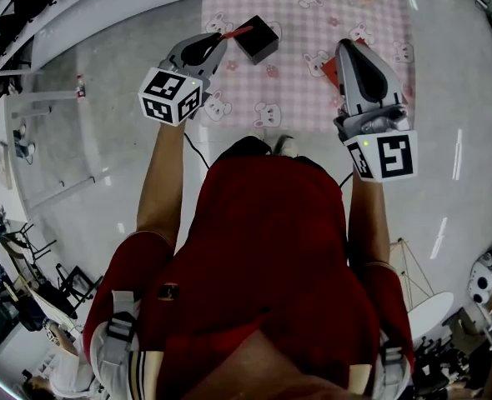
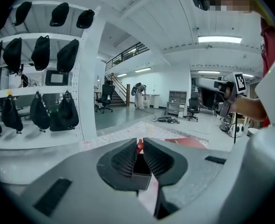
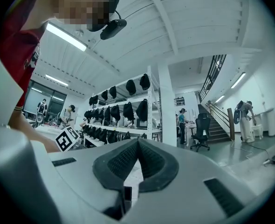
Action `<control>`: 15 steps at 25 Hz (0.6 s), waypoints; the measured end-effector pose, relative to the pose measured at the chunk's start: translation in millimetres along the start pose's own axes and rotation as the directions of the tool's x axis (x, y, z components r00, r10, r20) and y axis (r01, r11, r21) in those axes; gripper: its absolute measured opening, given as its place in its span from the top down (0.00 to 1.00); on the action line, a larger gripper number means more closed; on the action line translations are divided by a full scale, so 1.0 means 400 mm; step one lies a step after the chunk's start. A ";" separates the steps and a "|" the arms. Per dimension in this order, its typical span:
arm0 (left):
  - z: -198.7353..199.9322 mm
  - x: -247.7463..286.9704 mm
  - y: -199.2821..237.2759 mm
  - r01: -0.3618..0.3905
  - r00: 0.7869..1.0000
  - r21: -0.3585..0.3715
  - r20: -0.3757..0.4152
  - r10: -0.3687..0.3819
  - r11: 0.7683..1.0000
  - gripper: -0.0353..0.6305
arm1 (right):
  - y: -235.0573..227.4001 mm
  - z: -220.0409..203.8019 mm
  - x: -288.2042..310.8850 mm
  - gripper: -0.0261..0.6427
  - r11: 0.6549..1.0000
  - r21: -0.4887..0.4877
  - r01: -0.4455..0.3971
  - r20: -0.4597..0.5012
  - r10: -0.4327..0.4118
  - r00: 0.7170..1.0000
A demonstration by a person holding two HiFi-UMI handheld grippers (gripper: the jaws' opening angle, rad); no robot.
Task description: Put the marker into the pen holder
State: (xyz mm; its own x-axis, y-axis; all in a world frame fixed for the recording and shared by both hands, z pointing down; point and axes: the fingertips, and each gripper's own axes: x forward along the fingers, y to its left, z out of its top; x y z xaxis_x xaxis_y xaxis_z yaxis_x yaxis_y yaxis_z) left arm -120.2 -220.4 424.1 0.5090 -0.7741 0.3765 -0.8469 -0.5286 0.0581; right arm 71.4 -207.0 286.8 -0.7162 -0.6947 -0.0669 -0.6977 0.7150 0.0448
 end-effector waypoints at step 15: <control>-0.111 0.107 0.087 0.175 0.977 -0.001 -0.120 -0.174 0.985 0.88 | 0.018 -0.057 0.102 0.96 0.997 -0.026 0.078 -0.080 -0.080 0.994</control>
State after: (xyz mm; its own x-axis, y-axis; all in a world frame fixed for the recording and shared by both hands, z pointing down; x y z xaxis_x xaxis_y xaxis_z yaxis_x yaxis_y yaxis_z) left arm -134.7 -256.5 483.6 0.6263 -0.6227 0.4691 -0.7448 -0.6556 0.1241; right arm 36.8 -232.1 307.2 -0.6575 -0.7534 0.0095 -0.7514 0.6565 0.0655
